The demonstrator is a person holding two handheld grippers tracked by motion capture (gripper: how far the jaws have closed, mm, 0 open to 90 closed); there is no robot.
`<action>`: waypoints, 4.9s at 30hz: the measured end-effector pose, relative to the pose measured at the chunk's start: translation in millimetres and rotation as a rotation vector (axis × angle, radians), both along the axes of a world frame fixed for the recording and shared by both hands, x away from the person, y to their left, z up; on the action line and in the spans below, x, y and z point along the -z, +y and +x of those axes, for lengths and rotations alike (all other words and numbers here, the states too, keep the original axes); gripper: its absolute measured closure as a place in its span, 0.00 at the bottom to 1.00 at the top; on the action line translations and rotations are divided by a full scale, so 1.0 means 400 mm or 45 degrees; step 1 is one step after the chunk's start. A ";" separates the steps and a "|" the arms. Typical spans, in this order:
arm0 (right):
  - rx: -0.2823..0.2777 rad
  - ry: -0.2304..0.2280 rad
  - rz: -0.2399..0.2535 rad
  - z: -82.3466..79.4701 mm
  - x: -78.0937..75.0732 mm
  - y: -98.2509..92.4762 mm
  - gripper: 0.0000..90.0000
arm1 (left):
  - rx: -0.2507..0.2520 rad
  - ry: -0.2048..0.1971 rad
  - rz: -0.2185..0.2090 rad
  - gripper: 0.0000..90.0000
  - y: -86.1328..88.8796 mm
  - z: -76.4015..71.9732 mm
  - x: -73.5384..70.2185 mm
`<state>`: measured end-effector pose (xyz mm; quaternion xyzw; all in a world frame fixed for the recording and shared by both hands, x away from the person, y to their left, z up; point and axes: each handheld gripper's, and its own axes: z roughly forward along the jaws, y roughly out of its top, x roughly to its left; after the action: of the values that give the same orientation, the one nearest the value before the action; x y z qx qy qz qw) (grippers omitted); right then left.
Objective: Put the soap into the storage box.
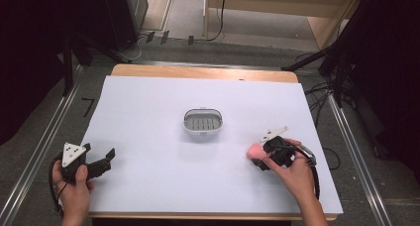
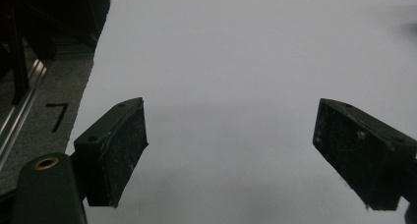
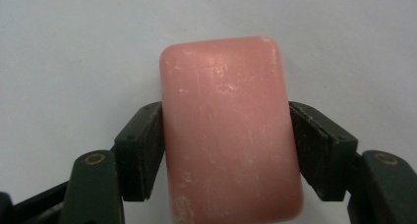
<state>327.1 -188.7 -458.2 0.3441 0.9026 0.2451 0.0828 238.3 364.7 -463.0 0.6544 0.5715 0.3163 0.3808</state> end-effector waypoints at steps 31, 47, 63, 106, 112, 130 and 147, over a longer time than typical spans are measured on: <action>-0.120 -0.053 0.007 0.029 -0.074 0.059 0.43 | 0.002 -0.001 -0.003 0.15 0.000 0.001 0.001; -0.250 -0.065 0.027 0.075 -0.125 0.141 0.43 | 0.004 0.002 -0.002 0.15 0.001 0.001 0.000; -0.353 -0.087 0.036 0.113 -0.171 0.199 0.43 | 0.003 -0.001 -0.003 0.15 0.001 0.000 0.000; -0.580 -0.120 0.038 0.238 -0.184 0.384 0.43 | 0.009 0.000 -0.007 0.15 0.002 0.000 0.000; -0.606 -0.132 0.049 0.251 -0.178 0.402 0.43 | 0.010 0.001 -0.010 0.15 0.002 0.001 0.000; -0.681 -0.109 0.068 0.283 -0.171 0.411 0.43 | 0.012 0.005 -0.023 0.15 0.004 0.001 0.000; -0.698 -0.119 0.030 0.287 -0.151 0.417 0.43 | 0.012 0.008 -0.022 0.15 0.005 0.002 0.000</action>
<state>442.1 -21.8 -397.8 0.0762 0.9543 0.2844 0.0507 238.9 366.6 -463.0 0.6548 0.5724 0.3074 0.3861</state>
